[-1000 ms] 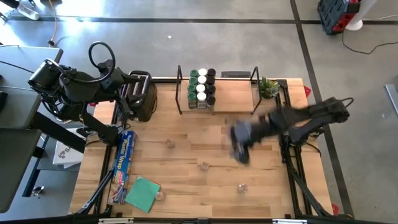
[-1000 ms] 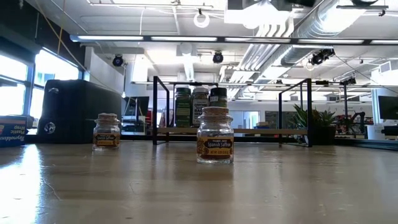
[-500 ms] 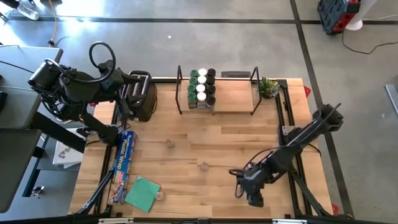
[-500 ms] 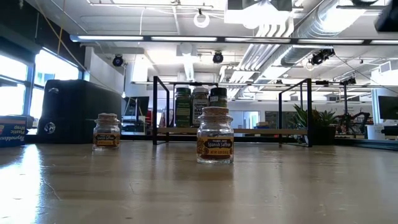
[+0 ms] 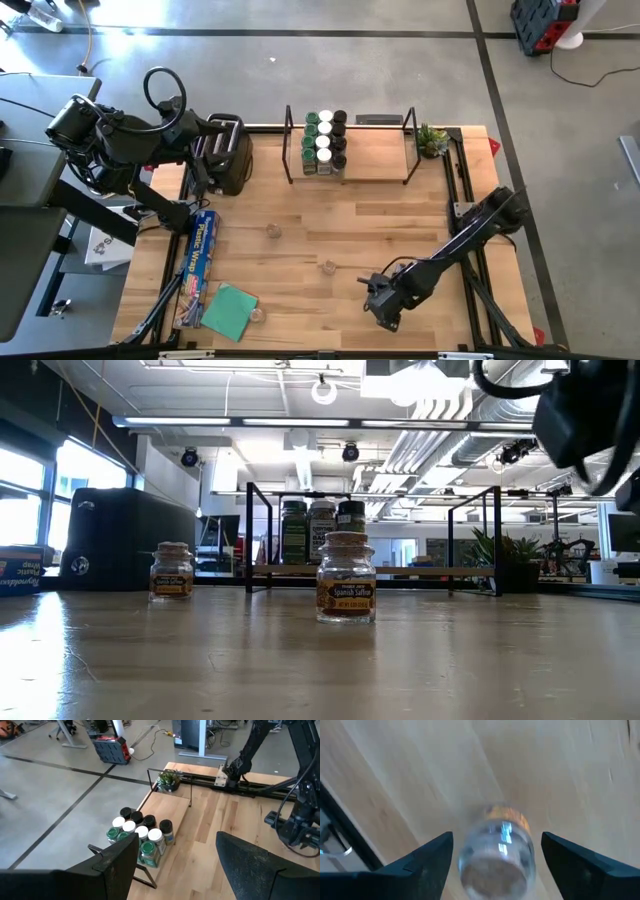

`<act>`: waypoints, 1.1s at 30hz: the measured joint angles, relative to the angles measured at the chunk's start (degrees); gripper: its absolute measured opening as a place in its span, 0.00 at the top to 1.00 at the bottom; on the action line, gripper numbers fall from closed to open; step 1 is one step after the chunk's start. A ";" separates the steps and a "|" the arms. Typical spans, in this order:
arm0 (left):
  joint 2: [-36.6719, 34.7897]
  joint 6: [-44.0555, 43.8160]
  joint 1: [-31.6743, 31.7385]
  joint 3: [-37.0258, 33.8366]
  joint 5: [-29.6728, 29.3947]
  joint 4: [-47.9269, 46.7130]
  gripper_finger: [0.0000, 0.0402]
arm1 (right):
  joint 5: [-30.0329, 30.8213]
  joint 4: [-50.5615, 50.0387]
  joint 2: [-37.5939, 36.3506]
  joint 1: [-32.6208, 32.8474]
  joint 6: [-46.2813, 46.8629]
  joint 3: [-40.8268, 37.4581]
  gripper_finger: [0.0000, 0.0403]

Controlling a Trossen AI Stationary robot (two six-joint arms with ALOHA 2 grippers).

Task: Shelf spices
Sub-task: Put the bottom right transparent seasoning bottle on the shelf

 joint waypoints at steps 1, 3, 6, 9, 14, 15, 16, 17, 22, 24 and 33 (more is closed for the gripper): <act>0.00 -0.02 0.00 0.00 0.03 0.00 0.35 | 0.67 0.61 0.20 0.00 0.37 0.00 0.28; 0.00 -0.07 0.00 0.00 0.07 0.00 0.35 | 1.62 1.29 0.46 -0.02 1.58 0.02 0.33; 0.00 -0.07 0.00 0.00 0.13 0.00 0.35 | 1.39 1.71 0.55 -0.02 4.05 -0.40 0.42; 0.00 -0.01 0.00 0.00 0.22 0.03 0.35 | -0.65 0.96 0.50 -0.07 5.26 -0.52 0.55; 0.00 0.02 0.00 0.00 0.20 0.03 0.35 | -2.69 -3.03 -1.18 -2.43 3.82 0.45 0.58; 0.00 0.00 0.00 0.00 0.20 0.03 0.35 | -2.17 -4.42 -2.30 -3.53 3.50 0.91 0.58; 0.00 0.02 0.00 0.00 0.20 0.03 0.35 | -1.21 -6.29 -3.75 -4.94 2.74 1.45 0.58; 0.00 0.02 0.00 0.00 0.20 0.03 0.35 | -0.04 -8.44 -5.37 -6.62 1.89 1.82 0.58; 0.00 0.07 0.00 0.00 -0.18 0.05 0.35 | 4.01 -16.49 -15.06 -20.35 -5.97 4.23 0.58; 0.00 0.05 0.00 0.00 -0.38 0.05 0.35 | 5.09 -19.02 -18.37 -28.23 -9.10 5.81 0.58; 0.00 -0.71 0.00 0.00 -2.27 0.14 0.35 | 5.90 -23.19 -13.71 -63.22 -29.67 21.48 0.58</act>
